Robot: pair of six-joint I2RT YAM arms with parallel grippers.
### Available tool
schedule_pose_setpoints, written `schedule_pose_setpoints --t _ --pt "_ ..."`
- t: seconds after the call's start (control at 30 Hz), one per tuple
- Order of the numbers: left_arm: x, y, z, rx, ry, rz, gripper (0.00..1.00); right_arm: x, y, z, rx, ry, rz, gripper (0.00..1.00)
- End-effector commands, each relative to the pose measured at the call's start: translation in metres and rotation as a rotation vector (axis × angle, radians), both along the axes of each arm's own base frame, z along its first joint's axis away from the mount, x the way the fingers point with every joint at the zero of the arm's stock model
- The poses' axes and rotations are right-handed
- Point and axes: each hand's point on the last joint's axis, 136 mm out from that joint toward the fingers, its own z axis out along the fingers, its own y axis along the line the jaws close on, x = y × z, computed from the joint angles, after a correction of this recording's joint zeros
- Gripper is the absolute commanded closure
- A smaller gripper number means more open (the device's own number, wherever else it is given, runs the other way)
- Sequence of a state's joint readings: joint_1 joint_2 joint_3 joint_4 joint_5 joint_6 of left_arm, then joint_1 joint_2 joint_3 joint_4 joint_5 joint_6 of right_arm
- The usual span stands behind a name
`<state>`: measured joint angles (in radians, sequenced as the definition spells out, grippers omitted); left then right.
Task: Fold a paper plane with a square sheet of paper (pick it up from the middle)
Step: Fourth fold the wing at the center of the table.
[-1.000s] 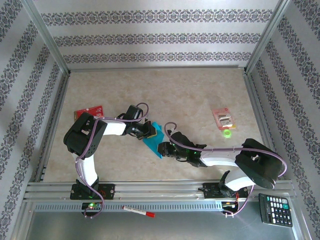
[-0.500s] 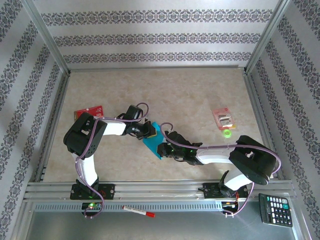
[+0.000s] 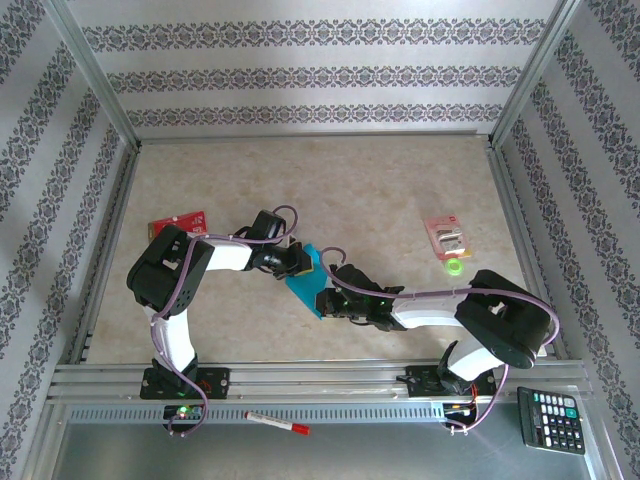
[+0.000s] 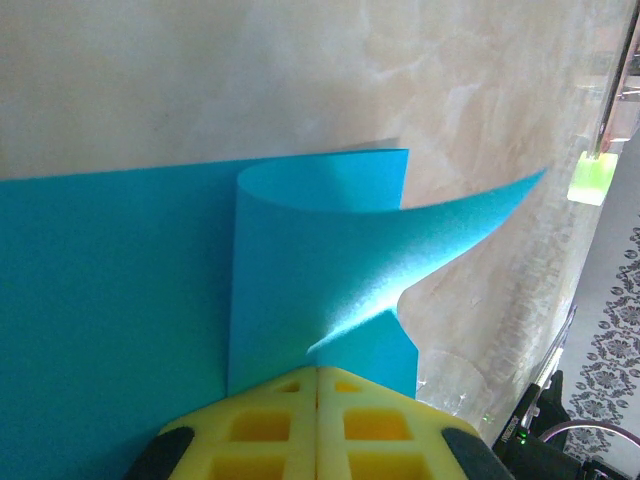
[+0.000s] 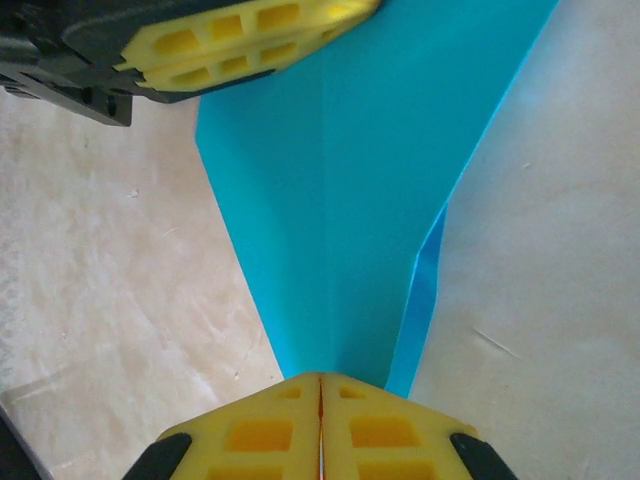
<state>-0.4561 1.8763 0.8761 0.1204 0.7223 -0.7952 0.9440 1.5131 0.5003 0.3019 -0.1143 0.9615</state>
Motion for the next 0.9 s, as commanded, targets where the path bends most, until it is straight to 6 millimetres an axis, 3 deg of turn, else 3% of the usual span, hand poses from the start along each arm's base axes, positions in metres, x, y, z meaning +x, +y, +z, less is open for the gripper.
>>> schedule_pose_setpoints --t 0.0,0.2,0.43,0.87 --pt "-0.012 0.024 -0.025 0.108 0.063 0.033 0.93 -0.003 -0.010 -0.009 -0.047 0.034 0.008 0.93" --pt "-0.011 0.024 -0.024 0.108 0.063 0.033 0.93 -0.002 -0.005 0.014 -0.014 -0.008 0.045 0.93" --pt "-0.011 0.024 -0.024 0.107 0.063 0.033 0.93 -0.009 0.007 0.025 0.017 -0.028 0.098 0.92" --pt "-0.012 0.023 -0.024 0.107 0.065 0.030 0.93 -0.010 -0.005 -0.004 -0.062 0.034 0.078 0.93"
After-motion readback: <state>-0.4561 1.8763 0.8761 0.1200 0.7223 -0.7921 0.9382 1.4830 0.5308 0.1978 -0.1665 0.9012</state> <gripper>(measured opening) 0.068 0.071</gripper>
